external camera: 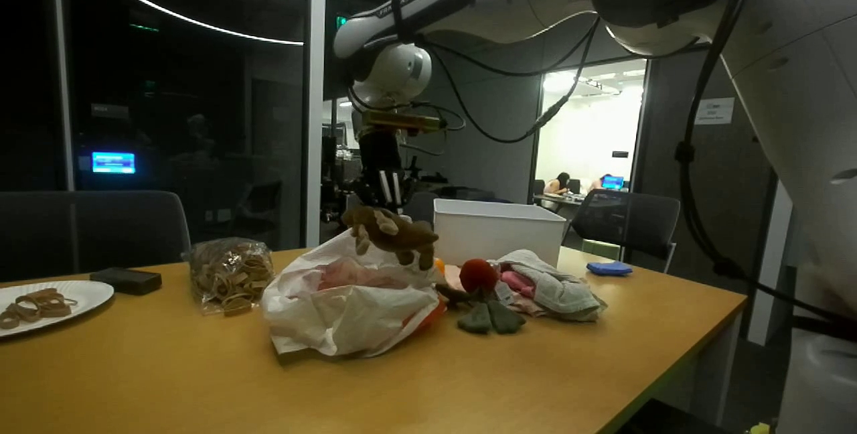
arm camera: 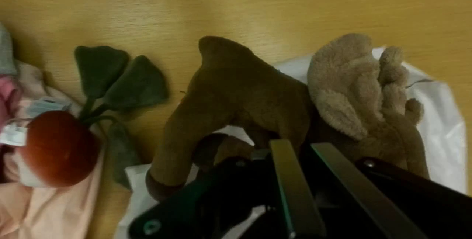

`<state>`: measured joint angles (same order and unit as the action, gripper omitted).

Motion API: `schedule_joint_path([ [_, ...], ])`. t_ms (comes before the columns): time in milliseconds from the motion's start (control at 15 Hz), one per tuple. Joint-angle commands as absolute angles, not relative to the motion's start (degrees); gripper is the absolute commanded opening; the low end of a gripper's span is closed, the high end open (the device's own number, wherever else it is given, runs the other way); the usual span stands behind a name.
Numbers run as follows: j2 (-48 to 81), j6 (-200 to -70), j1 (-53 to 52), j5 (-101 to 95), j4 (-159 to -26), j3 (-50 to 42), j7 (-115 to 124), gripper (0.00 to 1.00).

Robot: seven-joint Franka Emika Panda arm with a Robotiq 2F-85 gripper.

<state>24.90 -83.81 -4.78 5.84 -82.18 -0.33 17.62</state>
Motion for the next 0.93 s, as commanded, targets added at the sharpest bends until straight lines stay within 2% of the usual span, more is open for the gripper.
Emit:
schedule_joint_path([
  [0,23.2,-82.6,-3.4,3.7,-86.0,-3.3,23.9,0.09],
  [400,22.1,-82.4,0.9,4.5,-91.0,-7.8,29.7,0.10],
  [800,22.6,-92.4,2.5,-2.1,-91.6,-12.0,34.8,0.10],
  [867,23.1,-94.1,2.3,-4.0,-91.5,-12.3,35.8,0.36],
])
